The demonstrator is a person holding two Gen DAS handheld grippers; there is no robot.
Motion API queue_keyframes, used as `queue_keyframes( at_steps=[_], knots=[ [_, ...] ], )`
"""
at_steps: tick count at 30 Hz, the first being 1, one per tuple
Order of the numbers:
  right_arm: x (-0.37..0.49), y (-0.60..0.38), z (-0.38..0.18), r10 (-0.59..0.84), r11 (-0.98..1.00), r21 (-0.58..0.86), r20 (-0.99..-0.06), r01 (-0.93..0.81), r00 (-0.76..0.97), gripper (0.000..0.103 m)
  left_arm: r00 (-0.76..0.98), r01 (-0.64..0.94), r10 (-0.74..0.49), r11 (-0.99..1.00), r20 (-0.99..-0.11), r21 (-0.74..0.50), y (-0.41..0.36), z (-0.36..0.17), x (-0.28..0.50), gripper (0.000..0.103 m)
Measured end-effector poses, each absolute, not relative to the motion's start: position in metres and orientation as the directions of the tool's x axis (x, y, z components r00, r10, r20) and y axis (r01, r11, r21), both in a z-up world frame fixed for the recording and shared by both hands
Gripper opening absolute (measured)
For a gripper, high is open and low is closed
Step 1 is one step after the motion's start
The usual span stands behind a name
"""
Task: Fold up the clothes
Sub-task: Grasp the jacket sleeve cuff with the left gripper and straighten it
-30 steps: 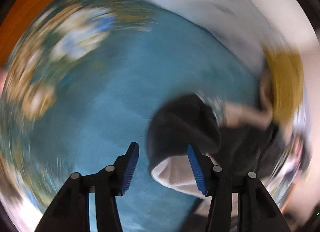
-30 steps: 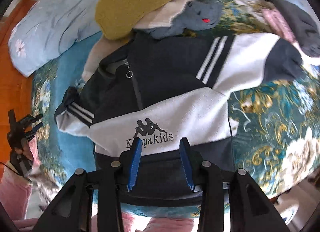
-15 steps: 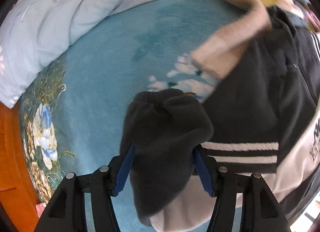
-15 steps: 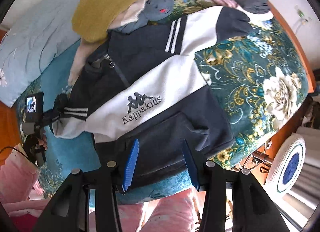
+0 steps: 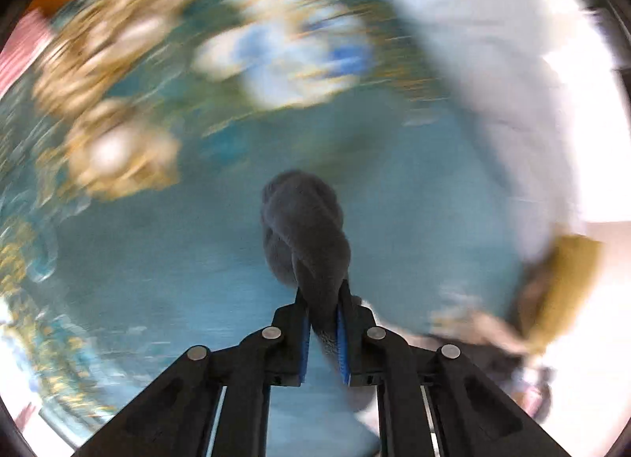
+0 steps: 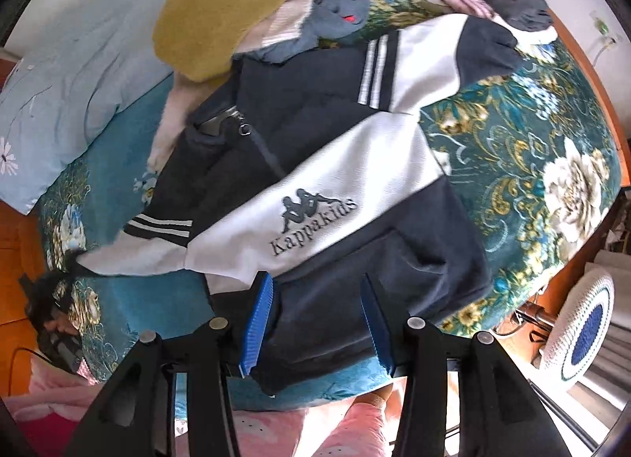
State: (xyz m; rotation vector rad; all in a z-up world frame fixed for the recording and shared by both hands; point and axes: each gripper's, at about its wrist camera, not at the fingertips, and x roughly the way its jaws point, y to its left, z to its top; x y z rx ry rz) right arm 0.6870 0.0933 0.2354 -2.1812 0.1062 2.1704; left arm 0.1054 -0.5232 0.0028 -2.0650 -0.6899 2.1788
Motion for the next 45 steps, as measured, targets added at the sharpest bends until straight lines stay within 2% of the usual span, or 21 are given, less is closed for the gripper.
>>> queue_keyframes(
  at_steps=[1, 4, 10, 13, 18, 20, 25, 28, 29, 31, 33, 34, 36, 37, 40, 43, 45],
  knots=[
    [0.685, 0.091, 0.234, -0.010, -0.996, 0.009, -1.000, -0.086, 0.005, 0.048, -0.064, 0.291, 0.299, -0.907, -0.952, -0.304, -0.534, -0.014, 0.108, 0.012],
    [0.679, 0.090, 0.237, -0.027, -0.998, 0.027, -1.000, -0.061, -0.011, 0.048, 0.002, 0.460, 0.327, -0.840, -0.945, -0.289, -0.561, -0.040, 0.118, 0.012],
    [0.670, 0.109, 0.251, -0.071, -0.994, 0.076, -0.995, -0.073, -0.070, 0.048, -0.067, 0.507, 0.415, -0.769, -0.907, -0.389, -0.565, -0.001, 0.111, 0.012],
    [0.669, 0.122, 0.248, -0.094, -0.990, 0.101, -0.993, -0.097, -0.071, 0.048, -0.035, 0.492, 0.350, -0.809, -0.936, -0.321, -0.557, 0.029, 0.110, 0.012],
    [0.670, 0.141, 0.246, -0.120, -0.981, 0.130, -0.990, -0.142, -0.076, 0.048, 0.032, 0.668, 0.332, -0.708, -0.943, -0.227, -0.566, 0.057, 0.151, 0.011],
    [0.671, 0.146, 0.245, -0.118, -0.979, 0.129, -0.990, -0.156, -0.077, 0.048, 0.031, 0.732, 0.382, -0.638, -0.924, -0.239, -0.569, 0.037, 0.140, 0.011],
    [0.690, 0.153, 0.247, -0.061, -0.982, 0.069, -0.997, -0.176, -0.051, 0.048, -0.001, 0.696, 0.296, -0.686, -0.955, -0.214, -0.556, -0.002, 0.079, 0.011],
    [0.701, 0.164, 0.251, -0.015, -0.975, 0.022, -0.999, -0.220, -0.035, 0.048, 0.063, 0.705, 0.310, -0.686, -0.949, -0.178, -0.549, -0.041, 0.058, 0.011],
    [0.704, 0.169, 0.253, -0.002, -0.971, 0.010, -0.999, -0.240, -0.033, 0.048, 0.044, 0.720, 0.359, -0.659, -0.932, -0.220, -0.549, -0.051, 0.053, 0.012],
    [0.705, 0.174, 0.256, 0.016, -0.964, -0.008, -0.999, -0.266, -0.030, 0.048, -0.020, 0.726, 0.472, -0.599, -0.882, -0.337, -0.555, -0.054, 0.048, 0.020],
    [0.704, 0.175, 0.258, 0.030, -0.960, -0.021, -0.999, -0.280, -0.028, 0.048, -0.085, 0.724, 0.575, -0.525, -0.814, -0.447, -0.560, -0.057, 0.044, 0.052],
    [0.703, 0.172, 0.258, 0.033, -0.961, -0.024, -0.999, -0.275, -0.028, 0.048, -0.128, 0.687, 0.614, -0.512, -0.779, -0.516, -0.567, -0.050, 0.043, 0.056],
    [0.701, 0.163, 0.256, 0.038, -0.967, -0.031, -0.999, -0.255, -0.020, 0.048, -0.182, 0.595, 0.603, -0.561, -0.776, -0.575, -0.585, -0.031, 0.048, 0.057],
    [0.699, 0.157, 0.253, 0.037, -0.970, -0.033, -0.999, -0.242, -0.013, 0.048, -0.191, 0.562, 0.568, -0.605, -0.800, -0.564, -0.594, -0.025, 0.054, 0.057],
    [0.696, 0.137, 0.244, 0.032, -0.980, -0.034, -0.999, -0.198, 0.012, 0.048, -0.129, 0.539, 0.400, -0.740, -0.908, -0.402, -0.619, -0.032, 0.081, 0.057],
    [0.691, 0.123, 0.246, 0.040, -0.986, -0.042, -0.999, -0.160, 0.012, 0.048, -0.043, 0.607, 0.443, -0.700, -0.895, -0.376, -0.631, -0.068, 0.104, 0.057],
    [0.687, 0.114, 0.248, 0.047, -0.989, -0.048, -0.999, -0.137, 0.008, 0.048, -0.064, 0.630, 0.454, -0.672, -0.889, -0.389, -0.631, -0.080, 0.109, 0.057]
  ],
)
